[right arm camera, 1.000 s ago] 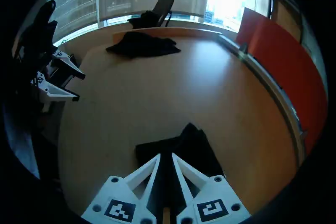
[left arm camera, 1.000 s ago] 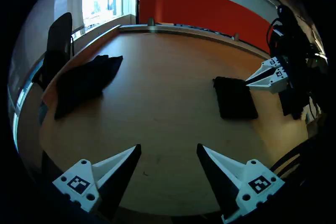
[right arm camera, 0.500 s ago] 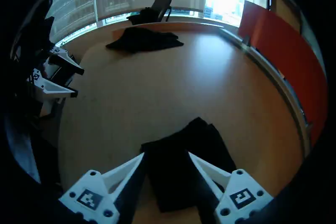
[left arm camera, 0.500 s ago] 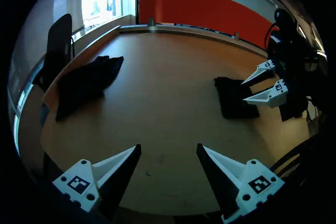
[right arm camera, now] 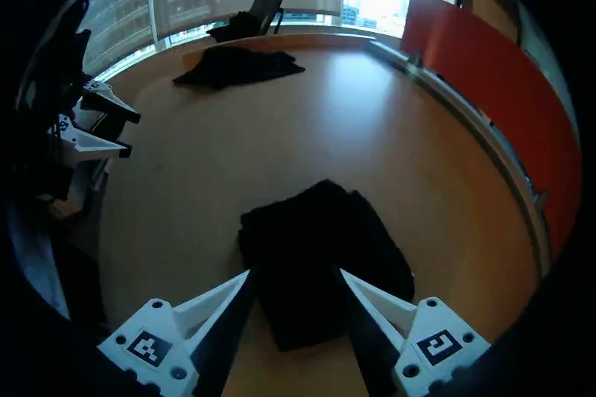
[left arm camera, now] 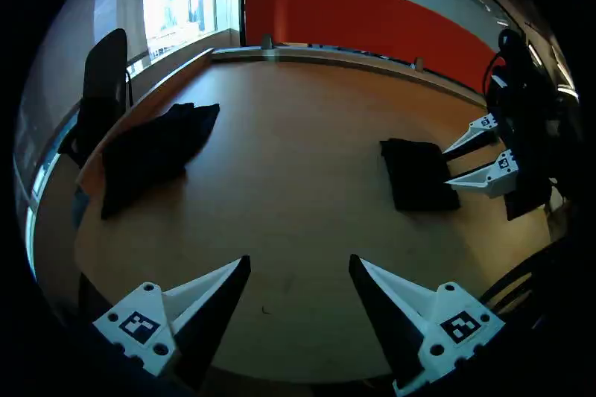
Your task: Fold towel
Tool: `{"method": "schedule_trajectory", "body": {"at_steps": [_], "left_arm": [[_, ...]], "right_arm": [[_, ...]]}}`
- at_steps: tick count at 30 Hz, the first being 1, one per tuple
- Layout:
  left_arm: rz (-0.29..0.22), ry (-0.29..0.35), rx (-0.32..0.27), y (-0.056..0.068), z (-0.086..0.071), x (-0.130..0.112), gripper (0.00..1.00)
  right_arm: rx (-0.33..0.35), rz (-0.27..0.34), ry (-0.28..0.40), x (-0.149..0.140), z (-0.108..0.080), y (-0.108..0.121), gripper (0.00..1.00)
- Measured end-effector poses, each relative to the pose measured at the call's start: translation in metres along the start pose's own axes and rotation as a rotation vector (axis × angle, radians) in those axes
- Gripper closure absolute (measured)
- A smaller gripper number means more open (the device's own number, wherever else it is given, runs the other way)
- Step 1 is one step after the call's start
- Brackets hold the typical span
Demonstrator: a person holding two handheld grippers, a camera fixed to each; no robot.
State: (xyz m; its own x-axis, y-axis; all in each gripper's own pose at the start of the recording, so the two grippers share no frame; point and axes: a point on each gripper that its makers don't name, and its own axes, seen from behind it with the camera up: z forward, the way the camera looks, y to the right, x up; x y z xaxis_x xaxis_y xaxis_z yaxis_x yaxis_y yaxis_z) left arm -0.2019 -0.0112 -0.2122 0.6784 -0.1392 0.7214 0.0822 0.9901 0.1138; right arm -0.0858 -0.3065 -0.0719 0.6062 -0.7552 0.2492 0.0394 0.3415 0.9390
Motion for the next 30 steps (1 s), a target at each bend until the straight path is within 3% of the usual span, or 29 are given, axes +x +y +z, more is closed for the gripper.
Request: {"method": "schedule_trajectory", "body": {"at_steps": [12, 20, 30], "left_arm": [[0.013, 0.000, 0.001, 0.002, -0.003, 0.000, 0.01], [0.026, 0.004, -0.003, 0.005, -0.003, 0.002, 0.01], [0.027, 0.003, -0.002, 0.005, -0.005, 0.000, 0.01]], "right_arm": [[-0.047, 0.072, -0.060, -0.054, -0.015, -0.001, 0.26], [-0.059, 0.106, -0.079, -0.073, -0.013, -0.005, 0.27], [-0.088, 0.172, -0.097, -0.089, -0.006, -0.007, 0.47]]}}
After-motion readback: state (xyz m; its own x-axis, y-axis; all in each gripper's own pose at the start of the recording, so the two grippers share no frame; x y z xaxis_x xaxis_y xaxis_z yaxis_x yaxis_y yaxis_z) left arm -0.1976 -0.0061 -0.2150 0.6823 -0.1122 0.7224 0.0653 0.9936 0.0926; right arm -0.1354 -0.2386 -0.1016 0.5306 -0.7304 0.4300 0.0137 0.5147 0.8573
